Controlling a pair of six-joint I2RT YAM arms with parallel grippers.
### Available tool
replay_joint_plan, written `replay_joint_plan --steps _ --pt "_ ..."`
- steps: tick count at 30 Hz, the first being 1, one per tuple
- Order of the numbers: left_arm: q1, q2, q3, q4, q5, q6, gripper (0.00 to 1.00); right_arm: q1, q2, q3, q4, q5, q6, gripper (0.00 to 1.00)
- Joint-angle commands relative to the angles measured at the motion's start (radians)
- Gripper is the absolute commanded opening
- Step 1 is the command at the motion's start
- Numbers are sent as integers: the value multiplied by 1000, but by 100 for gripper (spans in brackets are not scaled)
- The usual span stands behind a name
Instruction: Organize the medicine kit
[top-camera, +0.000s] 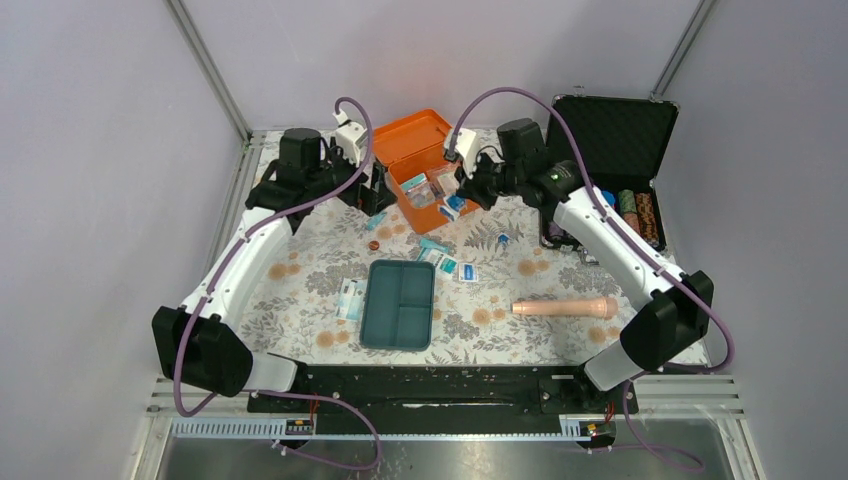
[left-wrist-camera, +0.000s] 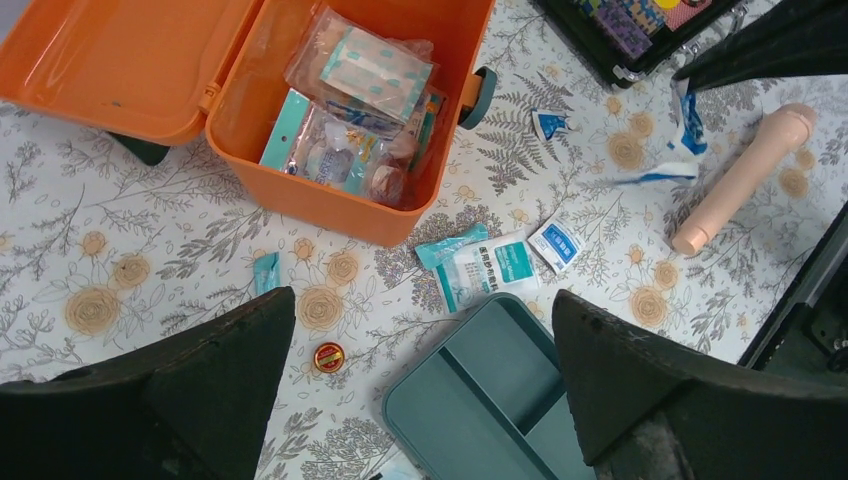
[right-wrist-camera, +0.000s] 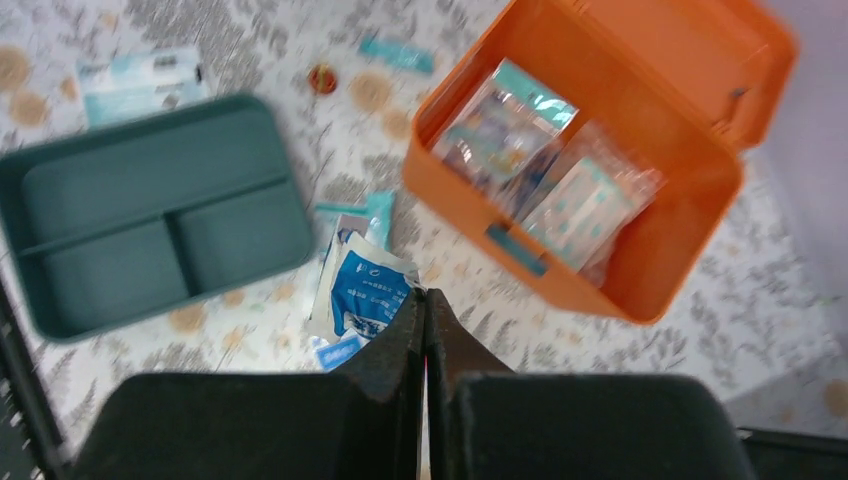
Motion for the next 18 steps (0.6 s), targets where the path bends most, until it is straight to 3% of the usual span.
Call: replay_joint_plan --steps 1,7,11,15,18 --pt "1 1 42 48 -66 -94 99 -10 9 39 261 45 56 0" --pt "1 -20 5 56 -87 -157 99 -12 126 110 429 244 211 0" --pt "1 -43 -43 79 -66 -173 99 -15 186 146 480 298 280 0" --pt "4 -60 -78 99 -1 -173 97 -15 224 183 482 288 328 0" --pt "8 -61 -90 107 23 -174 96 -14 223 178 477 186 336 0"
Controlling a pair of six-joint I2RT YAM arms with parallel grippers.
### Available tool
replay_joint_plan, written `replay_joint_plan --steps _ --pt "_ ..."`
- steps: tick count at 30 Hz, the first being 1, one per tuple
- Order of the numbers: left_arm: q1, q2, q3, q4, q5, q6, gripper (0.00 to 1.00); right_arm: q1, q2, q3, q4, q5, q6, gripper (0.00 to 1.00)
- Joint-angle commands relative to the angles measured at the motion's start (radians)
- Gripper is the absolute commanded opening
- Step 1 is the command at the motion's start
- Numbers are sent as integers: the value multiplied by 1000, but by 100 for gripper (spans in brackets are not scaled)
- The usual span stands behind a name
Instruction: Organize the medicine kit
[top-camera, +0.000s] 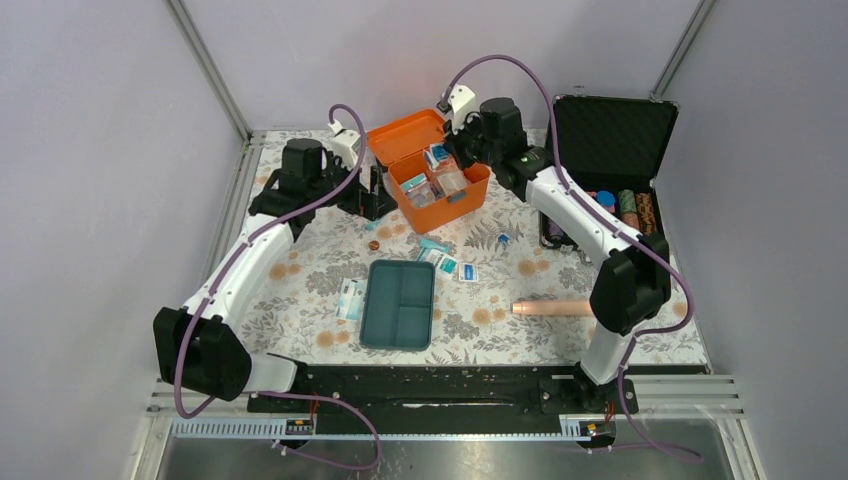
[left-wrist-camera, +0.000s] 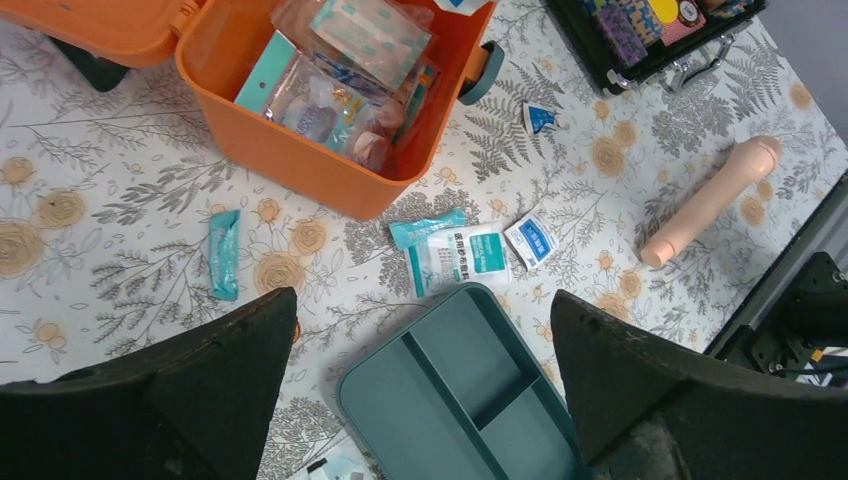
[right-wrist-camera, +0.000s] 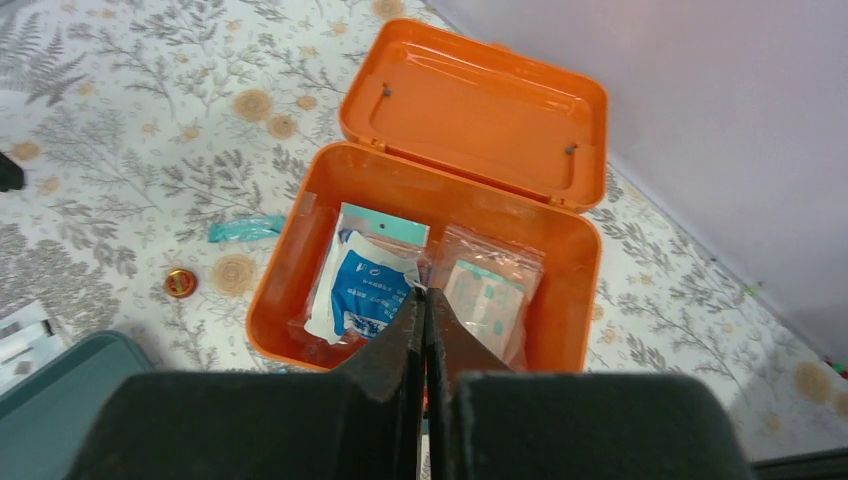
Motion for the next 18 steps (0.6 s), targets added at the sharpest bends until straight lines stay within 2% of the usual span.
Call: replay_joint_plan --steps 1,5,11,16,17,18 --pt "10 -41 -12 68 61 -14 96 -3 -12 46 47 -116 47 0" --pt "38 -37 -18 66 60 -18 95 -4 -69 -44 -1 -183 14 0" --pt "90 -36 -50 67 -1 -44 95 -14 -200 -277 -74 -154 -26 0" --pt "112 -16 -68 52 -124 -62 95 -14 -204 -365 -219 -14 16 0" --pt "113 -13 -68 51 -135 -64 95 -14 -194 -374 -232 25 30 4" --pt "114 -9 -63 50 -139 -64 95 -14 -191 -381 -234 49 36 14"
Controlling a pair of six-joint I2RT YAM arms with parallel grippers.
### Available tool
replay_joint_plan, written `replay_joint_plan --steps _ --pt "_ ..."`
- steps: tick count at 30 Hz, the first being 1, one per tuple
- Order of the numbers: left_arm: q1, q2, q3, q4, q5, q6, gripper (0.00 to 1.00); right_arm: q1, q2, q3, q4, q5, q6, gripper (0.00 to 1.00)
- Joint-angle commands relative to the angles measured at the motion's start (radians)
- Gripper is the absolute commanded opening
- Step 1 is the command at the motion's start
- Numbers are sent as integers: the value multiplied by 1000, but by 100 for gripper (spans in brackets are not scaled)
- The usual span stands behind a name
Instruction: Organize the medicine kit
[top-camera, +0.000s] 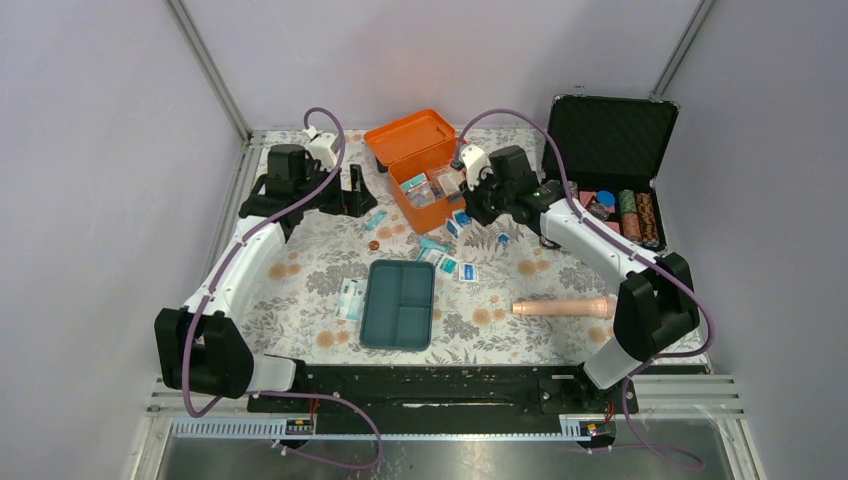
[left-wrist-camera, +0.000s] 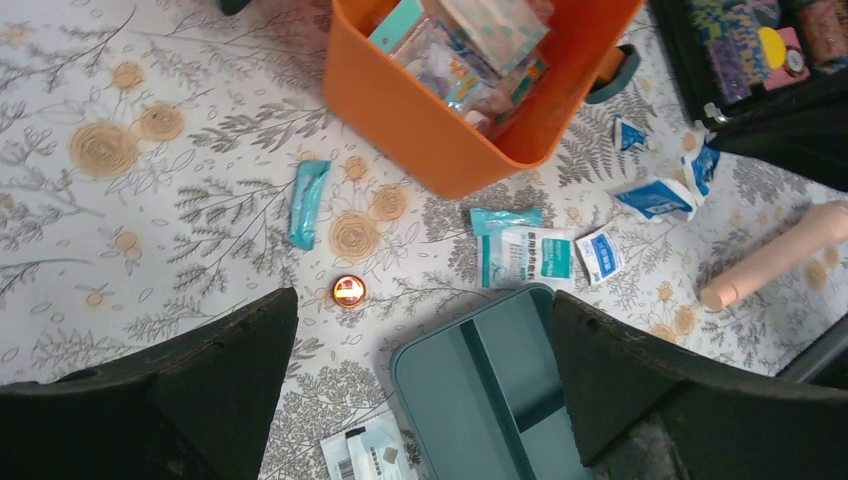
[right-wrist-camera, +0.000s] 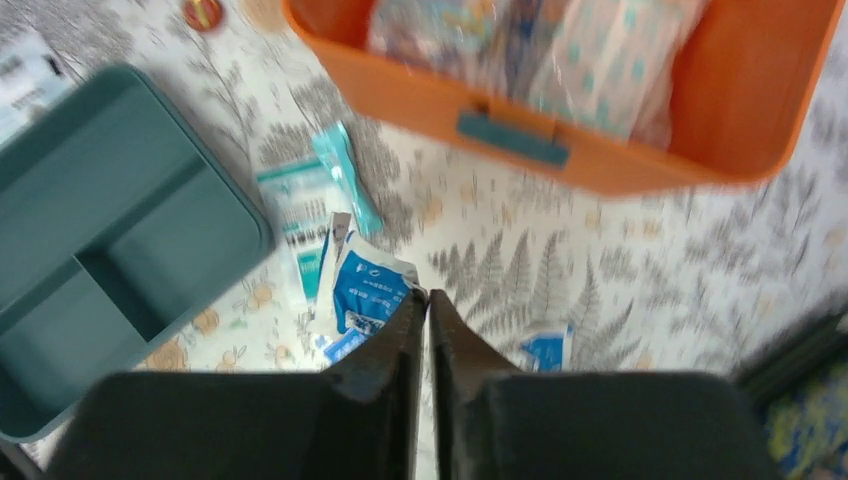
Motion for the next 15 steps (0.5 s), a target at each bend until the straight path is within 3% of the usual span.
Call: replay_joint_plan --steps 1,5,10,15 --pt "8 -2 4 36 -87 -15 95 -8 -10 -31 -80 133 37 24" --pt "9 17 -2 22 -125 -1 95 -8 18 32 -67 38 67 39" --pt "17 18 -44 12 -213 -33 95 -8 75 115 -50 -36 88 42" --pt "76 13 -93 27 -239 -121 96 -8 174 220 -28 -76 -43 48"
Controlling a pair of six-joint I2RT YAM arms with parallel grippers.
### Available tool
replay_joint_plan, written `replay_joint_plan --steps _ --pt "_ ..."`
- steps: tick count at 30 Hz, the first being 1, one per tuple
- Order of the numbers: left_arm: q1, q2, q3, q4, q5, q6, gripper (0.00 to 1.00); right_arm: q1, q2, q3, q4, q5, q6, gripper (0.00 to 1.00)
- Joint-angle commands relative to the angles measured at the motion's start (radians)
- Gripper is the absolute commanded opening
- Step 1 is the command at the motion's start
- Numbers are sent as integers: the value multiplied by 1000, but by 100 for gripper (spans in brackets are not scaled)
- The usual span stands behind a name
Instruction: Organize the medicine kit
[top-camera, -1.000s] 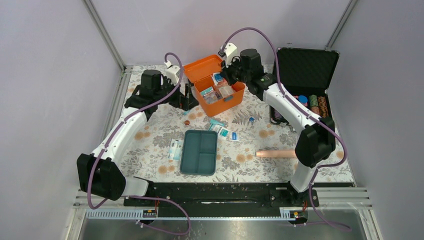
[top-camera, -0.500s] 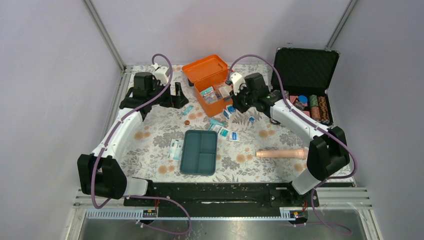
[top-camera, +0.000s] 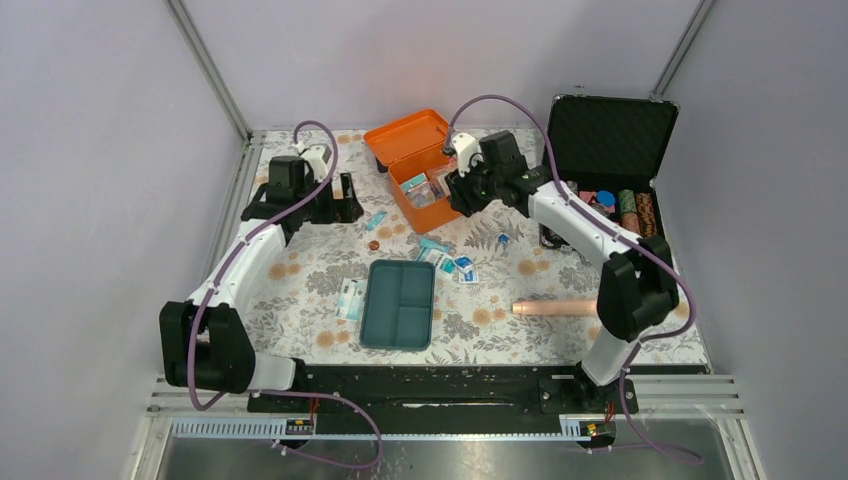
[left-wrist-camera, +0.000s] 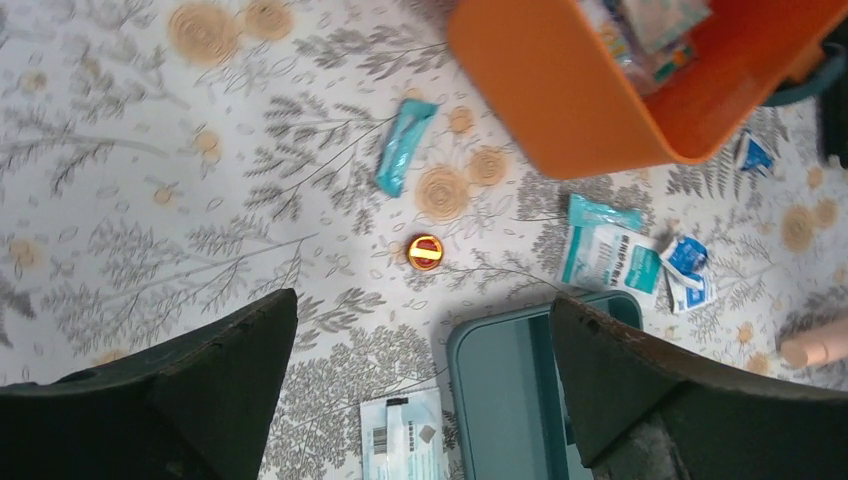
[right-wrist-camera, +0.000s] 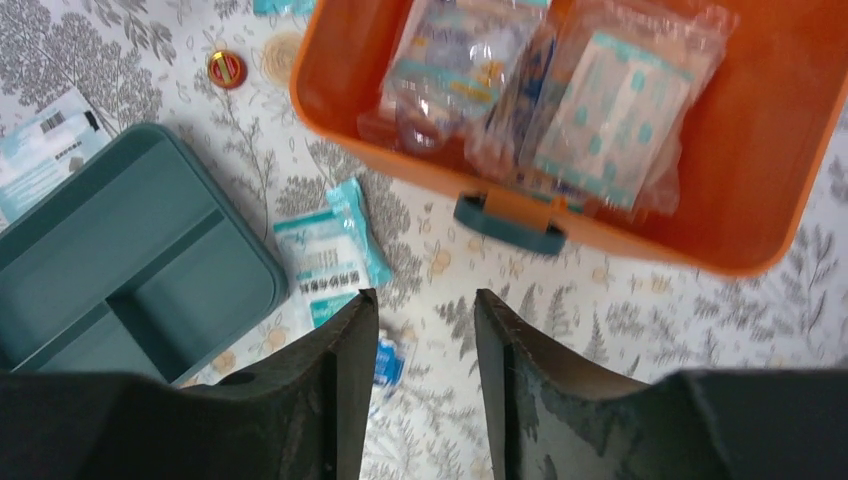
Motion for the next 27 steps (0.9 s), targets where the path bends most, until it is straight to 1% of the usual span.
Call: replay_joint_plan --steps 1,4,7,9,10,11,13,14,17,19,23,25,27 --pt "63 -3 -35 39 -56 -93 96 -4 90 129 42 -75 -126 49" --pt "91 29 -18 10 -27 -89 96 -4 156 200 32 -92 -185 52" --pt "108 63 -1 -11 -23 -81 94 -4 187 248 28 -112 -186 52" --pt "118 78 5 -13 -19 -90 92 -4 188 271 0 -176 -188 51" --pt "121 80 2 -13 -14 -95 90 -1 181 272 -19 -238 -211 49" --pt "123 81 -4 -11 -9 -99 89 4 172 261 -30 -268 -233 47" --pt "124 80 -15 -13 0 -110 86 26 146 220 -44 -287 -277 46" --pt "124 79 -21 -17 15 -114 83 36 131 196 -43 -290 -283 46" --pt "124 84 -29 -46 81 -98 72 51 84 123 -37 -311 -218 46" --pt "121 91 -38 -63 87 -76 66 58 37 60 -18 -301 -169 46" --pt "81 96 -78 -70 85 -14 59 70 -37 -92 13 -239 -121 48" --pt "34 105 -90 -92 85 25 58 71 -64 -148 12 -212 -78 48" --pt "2 107 -107 -94 82 35 58 71 -83 -193 14 -221 -39 48"
